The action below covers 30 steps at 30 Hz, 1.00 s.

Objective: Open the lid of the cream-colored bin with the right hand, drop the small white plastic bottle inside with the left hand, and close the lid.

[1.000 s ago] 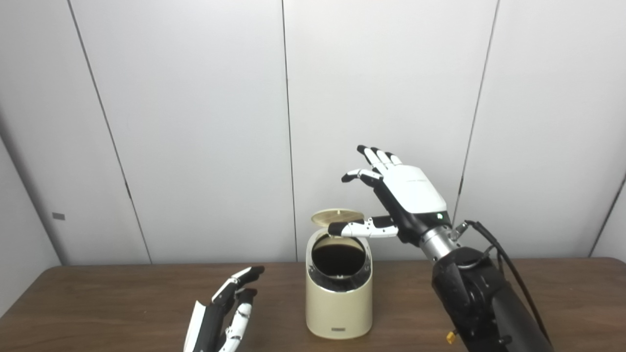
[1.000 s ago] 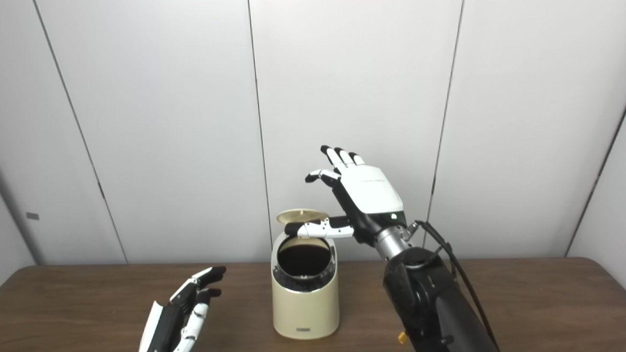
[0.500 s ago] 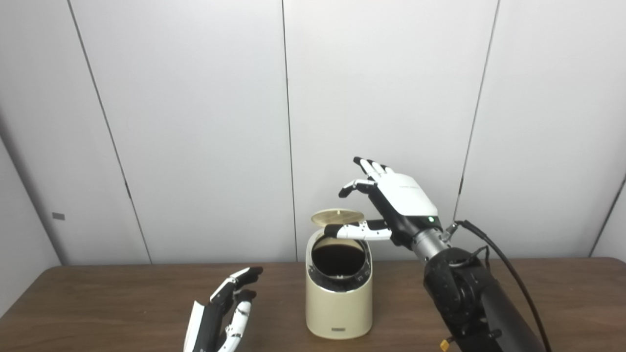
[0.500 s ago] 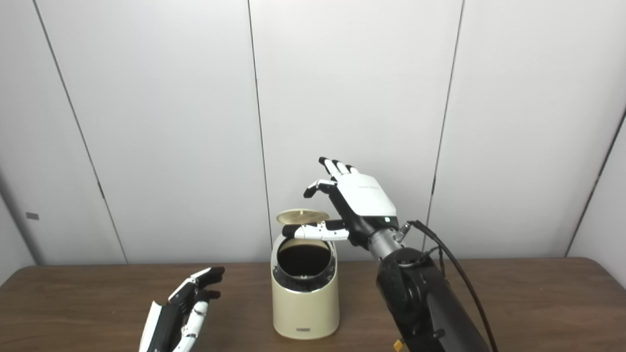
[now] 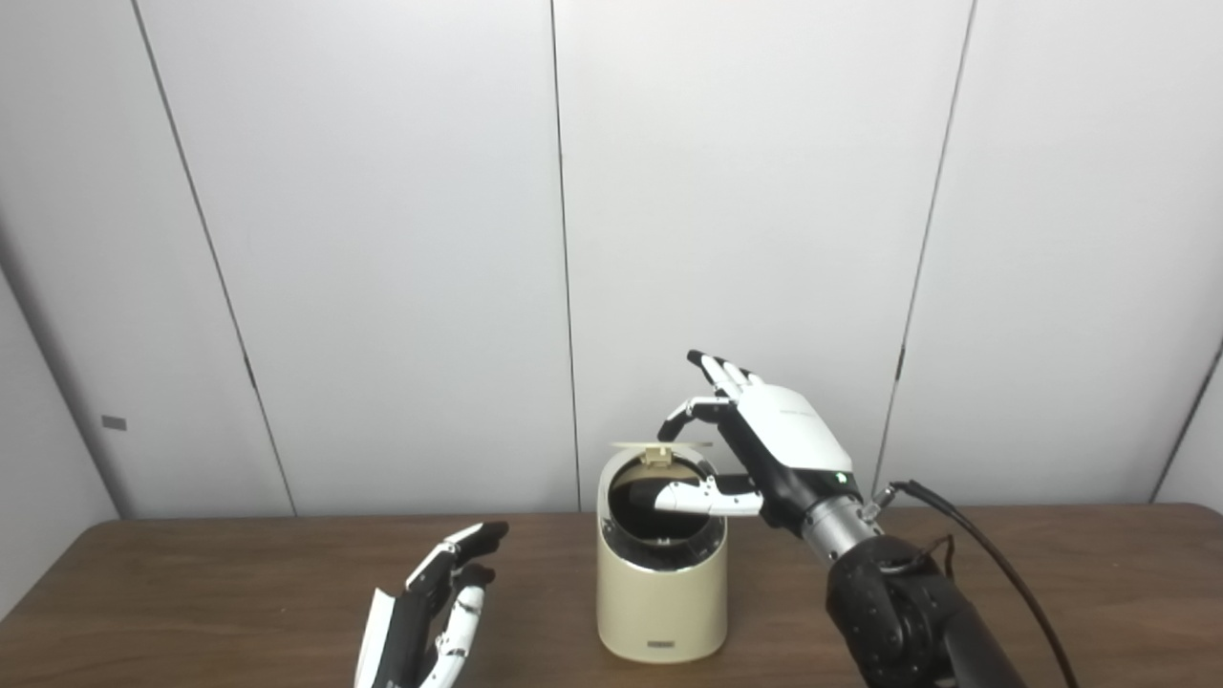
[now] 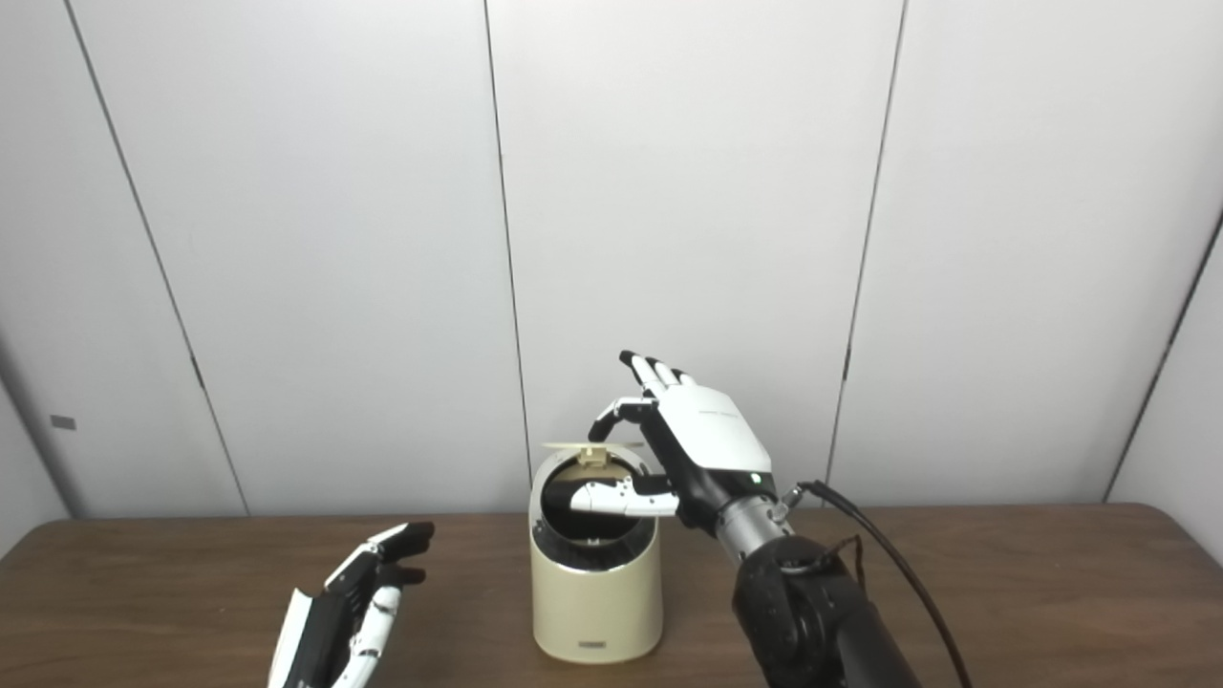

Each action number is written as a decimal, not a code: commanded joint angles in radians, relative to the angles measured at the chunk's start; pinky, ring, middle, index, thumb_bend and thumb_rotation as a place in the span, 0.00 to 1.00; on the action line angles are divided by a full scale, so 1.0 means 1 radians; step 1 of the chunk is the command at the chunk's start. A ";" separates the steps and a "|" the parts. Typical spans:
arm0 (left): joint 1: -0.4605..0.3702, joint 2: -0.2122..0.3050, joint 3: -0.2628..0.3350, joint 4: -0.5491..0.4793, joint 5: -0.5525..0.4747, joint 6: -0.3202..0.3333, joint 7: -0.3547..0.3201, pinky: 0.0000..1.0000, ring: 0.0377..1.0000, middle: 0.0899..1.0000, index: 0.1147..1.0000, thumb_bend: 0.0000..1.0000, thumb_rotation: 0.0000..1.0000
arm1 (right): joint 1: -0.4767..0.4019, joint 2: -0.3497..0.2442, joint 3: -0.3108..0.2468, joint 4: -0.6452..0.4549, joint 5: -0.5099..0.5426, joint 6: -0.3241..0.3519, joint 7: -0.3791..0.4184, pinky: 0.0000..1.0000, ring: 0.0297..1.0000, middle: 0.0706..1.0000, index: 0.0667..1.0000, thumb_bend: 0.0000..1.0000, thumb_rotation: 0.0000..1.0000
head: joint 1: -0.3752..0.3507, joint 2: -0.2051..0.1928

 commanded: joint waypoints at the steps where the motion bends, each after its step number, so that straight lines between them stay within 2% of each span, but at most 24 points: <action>1: -0.022 0.001 0.005 -0.047 0.010 -0.005 -0.001 0.69 0.79 0.78 0.74 0.19 0.78 | -0.029 0.002 -0.014 -0.037 0.009 0.002 -0.022 1.00 1.00 1.00 0.58 0.91 0.92 | 0.000 0.002; 6: -0.019 -0.003 0.011 -0.061 0.018 -0.023 0.013 0.68 0.77 0.76 0.72 0.18 0.77 | -0.007 0.007 -0.019 -0.053 0.023 0.009 -0.023 1.00 1.00 1.00 0.58 0.91 0.93 | 0.003 0.019; 15: -0.010 -0.014 0.025 -0.104 0.041 -0.005 0.024 0.65 0.74 0.74 0.72 0.18 0.87 | 0.041 0.009 -0.010 -0.048 0.049 0.031 -0.010 1.00 1.00 1.00 0.59 0.89 0.91 | 0.010 0.028; 26: -0.005 -0.025 0.029 -0.147 0.037 0.013 0.016 0.69 0.76 0.75 0.72 0.20 0.89 | 0.080 0.015 0.004 -0.015 0.043 0.035 -0.029 1.00 1.00 1.00 0.61 0.89 0.90 | 0.016 0.045; 30: -0.002 -0.027 0.028 -0.163 0.035 0.002 0.014 0.69 0.77 0.75 0.72 0.18 0.90 | 0.096 0.015 0.009 -0.001 0.041 0.037 -0.042 1.00 1.00 1.00 0.61 0.89 0.91 | 0.019 0.053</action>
